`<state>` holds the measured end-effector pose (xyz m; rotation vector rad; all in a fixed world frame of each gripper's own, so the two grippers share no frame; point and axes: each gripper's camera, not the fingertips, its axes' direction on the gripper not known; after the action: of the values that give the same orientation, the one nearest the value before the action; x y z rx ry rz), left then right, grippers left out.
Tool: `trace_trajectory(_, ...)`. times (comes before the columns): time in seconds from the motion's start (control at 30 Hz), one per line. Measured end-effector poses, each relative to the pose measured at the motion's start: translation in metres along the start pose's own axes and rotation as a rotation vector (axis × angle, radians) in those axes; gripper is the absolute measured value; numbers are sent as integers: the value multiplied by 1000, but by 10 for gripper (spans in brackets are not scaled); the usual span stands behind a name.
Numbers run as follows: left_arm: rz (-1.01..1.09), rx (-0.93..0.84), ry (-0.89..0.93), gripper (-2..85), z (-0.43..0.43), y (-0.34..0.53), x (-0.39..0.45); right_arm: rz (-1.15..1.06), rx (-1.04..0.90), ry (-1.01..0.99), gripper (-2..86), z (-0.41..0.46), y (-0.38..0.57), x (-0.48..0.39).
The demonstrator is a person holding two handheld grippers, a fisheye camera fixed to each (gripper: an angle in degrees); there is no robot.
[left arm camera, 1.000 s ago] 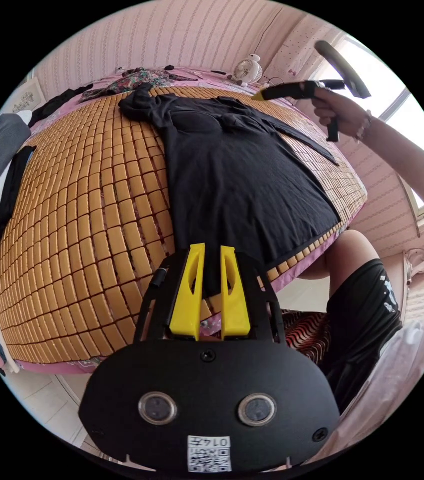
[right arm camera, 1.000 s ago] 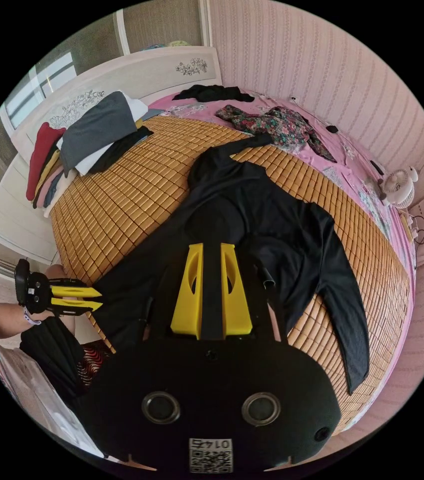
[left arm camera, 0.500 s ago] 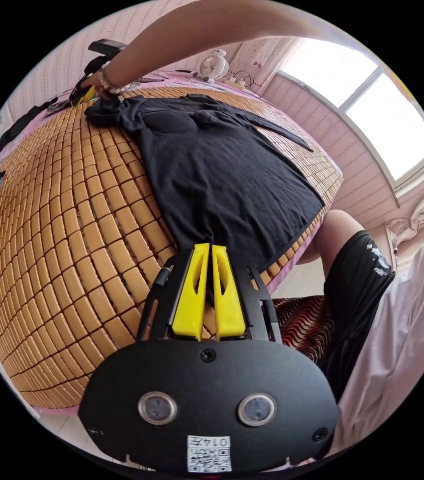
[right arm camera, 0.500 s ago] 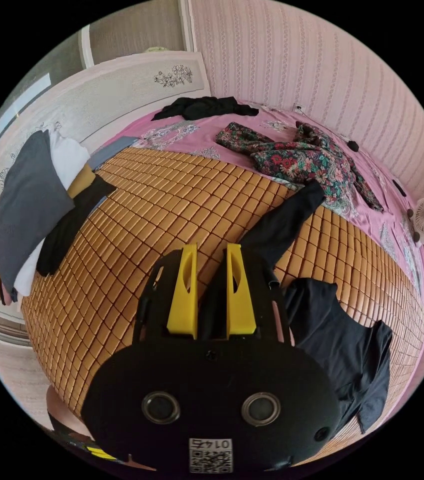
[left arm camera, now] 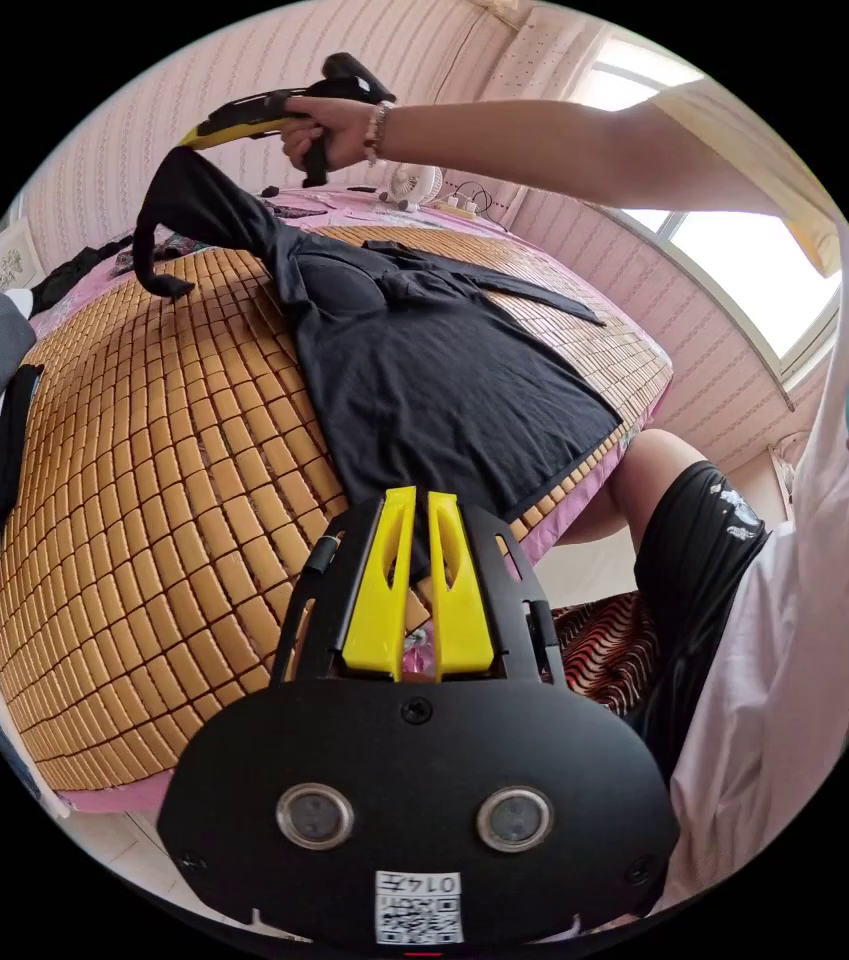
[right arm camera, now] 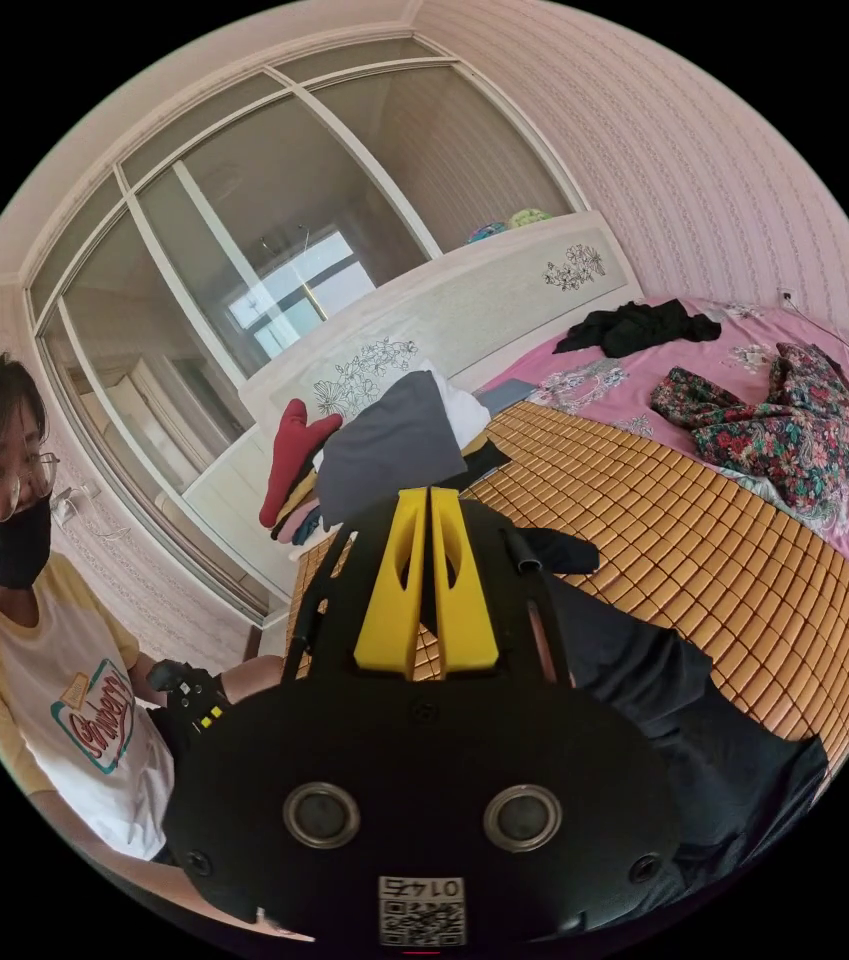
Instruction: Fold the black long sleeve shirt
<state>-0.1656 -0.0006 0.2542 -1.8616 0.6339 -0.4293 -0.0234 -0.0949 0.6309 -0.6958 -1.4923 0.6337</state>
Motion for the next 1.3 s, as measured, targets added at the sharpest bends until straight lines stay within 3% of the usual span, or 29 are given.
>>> trace_trajectory(0.17, -107, 189, -97, 15, -62, 15, -22, 83, -71, 160, 23, -13, 28, 9)
trace_trajectory(0.33, -165, 194, -281, 39, -78, 19, -67, 129, -154, 251, 37, 0, 68, 17)
trace_trajectory(0.47, -61, 89, -310, 52, -56, -14, -102, 174, -300, 385, 52, 31, 99, 31)
trace_trajectory(0.6, 42, 110, -348, 47, -38, -61, -106, 256, -353, 487, 58, 65, 111, 53)
trace_trajectory(0.73, 152, -144, -383, 42, 12, -107, -112, 273, -282, 572, 42, 76, 106, 56)
trace_trajectory(0.9, 163, -219, -431, 24, 7, -117, -111, 235, -200, 513, 23, 63, 115, 50)
trace_trajectory(1.07, -36, -26, -259, 14, -105, -82, -115, 221, -214, 477, 22, 45, 137, 48)
trace_trajectory(1.3, -400, 92, -513, 46, -185, 6, -142, 240, -253, 401, 32, 67, 155, 40)
